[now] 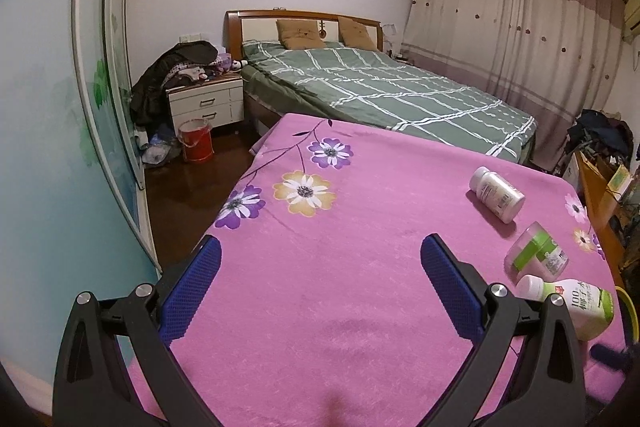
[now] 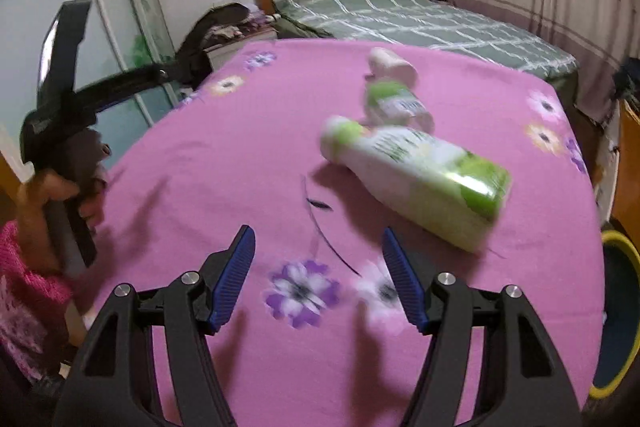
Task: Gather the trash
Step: 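Reach the right tool toward the white-and-green bottle, then grasp the white-and-green coconut water bottle with the left tool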
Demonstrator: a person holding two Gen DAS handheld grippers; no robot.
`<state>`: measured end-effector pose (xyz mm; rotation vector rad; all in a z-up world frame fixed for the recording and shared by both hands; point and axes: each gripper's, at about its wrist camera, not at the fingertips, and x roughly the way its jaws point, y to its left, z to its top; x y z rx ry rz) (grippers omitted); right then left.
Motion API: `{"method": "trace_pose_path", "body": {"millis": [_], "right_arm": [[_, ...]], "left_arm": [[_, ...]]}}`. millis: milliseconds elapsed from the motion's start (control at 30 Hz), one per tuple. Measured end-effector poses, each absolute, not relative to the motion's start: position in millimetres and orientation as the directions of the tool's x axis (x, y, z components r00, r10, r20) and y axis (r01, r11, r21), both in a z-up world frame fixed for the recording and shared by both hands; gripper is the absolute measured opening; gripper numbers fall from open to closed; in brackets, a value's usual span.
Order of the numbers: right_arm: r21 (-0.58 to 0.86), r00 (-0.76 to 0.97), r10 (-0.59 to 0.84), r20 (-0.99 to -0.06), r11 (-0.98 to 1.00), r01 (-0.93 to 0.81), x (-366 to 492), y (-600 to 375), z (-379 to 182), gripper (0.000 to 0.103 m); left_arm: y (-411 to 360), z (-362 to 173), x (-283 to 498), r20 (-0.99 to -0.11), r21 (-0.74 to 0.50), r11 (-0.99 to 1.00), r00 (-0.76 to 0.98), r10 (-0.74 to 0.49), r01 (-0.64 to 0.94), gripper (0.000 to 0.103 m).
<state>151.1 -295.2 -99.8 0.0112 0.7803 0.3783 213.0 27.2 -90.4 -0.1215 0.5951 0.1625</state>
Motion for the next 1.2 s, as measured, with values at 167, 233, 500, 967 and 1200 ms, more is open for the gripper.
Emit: {"method": "trace_pose_path", "body": {"millis": [167, 233, 500, 967, 1200], "right_arm": [[0.153, 0.742, 0.176, -0.647, 0.983, -0.099, 156, -364, -89, 0.063], [0.145, 0.735, 0.110, -0.670, 0.989, -0.016, 162, -387, -97, 0.063], [0.125, 0.673, 0.119, -0.730, 0.991, -0.040, 185, -375, -117, 0.063], [0.170, 0.637, 0.346, -0.689, 0.931, -0.322, 176, -288, -98, 0.063], [0.194, 0.686, 0.207, -0.697, 0.976, -0.097, 150, -375, -103, 0.067]], "left_arm": [[44, -89, 211, -0.554, -0.062, 0.973, 0.818, 0.153, -0.224, 0.098], [57, -90, 209, -0.554, -0.081, 0.963, 0.815, 0.170, -0.256, 0.098], [69, -95, 208, -0.566, -0.083, 0.956, 0.803, 0.188, -0.283, 0.098], [53, -99, 208, -0.591, -0.106, 0.972, 0.800, 0.109, -0.210, 0.098], [-21, -106, 193, -0.625, -0.189, 0.981, 0.764, -0.163, 0.054, 0.098]]}}
